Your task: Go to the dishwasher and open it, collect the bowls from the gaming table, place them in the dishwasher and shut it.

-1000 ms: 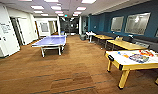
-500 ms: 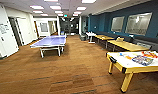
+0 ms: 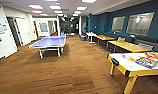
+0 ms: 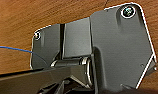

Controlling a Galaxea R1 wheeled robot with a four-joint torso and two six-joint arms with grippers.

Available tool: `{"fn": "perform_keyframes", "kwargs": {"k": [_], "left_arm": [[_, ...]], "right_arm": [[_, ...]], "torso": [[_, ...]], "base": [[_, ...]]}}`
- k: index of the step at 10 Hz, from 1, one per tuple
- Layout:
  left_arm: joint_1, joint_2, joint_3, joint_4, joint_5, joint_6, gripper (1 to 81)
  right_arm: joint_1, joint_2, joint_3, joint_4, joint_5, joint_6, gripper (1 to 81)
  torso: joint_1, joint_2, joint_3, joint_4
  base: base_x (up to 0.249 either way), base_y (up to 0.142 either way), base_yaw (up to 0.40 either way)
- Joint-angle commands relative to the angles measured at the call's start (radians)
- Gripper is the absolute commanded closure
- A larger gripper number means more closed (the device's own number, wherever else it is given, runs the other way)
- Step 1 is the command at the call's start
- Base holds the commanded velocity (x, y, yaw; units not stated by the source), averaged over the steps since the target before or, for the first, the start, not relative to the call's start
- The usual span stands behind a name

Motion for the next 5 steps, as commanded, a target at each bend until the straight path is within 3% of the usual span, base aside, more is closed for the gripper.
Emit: {"fn": "perform_keyframes", "kwargs": {"k": [1, 5], "left_arm": [[-0.048, -0.007, 0.003, -0.002, 0.052, 0.004, 1.0], [-0.048, -0.006, 0.003, -0.002, 0.052, 0.004, 1.0]], "right_arm": [[0.049, 0.003, 0.005, 0.011, -0.043, 0.002, 1.0], [0.050, 0.003, 0.005, 0.011, -0.043, 0.002, 1.0]], "torso": [[0.000, 0.000, 0.000, 0.000], [0.000, 0.000, 0.000, 0.000]], "base": [[0.191, 0.000, 0.000], [0.185, 0.000, 0.000]]}}
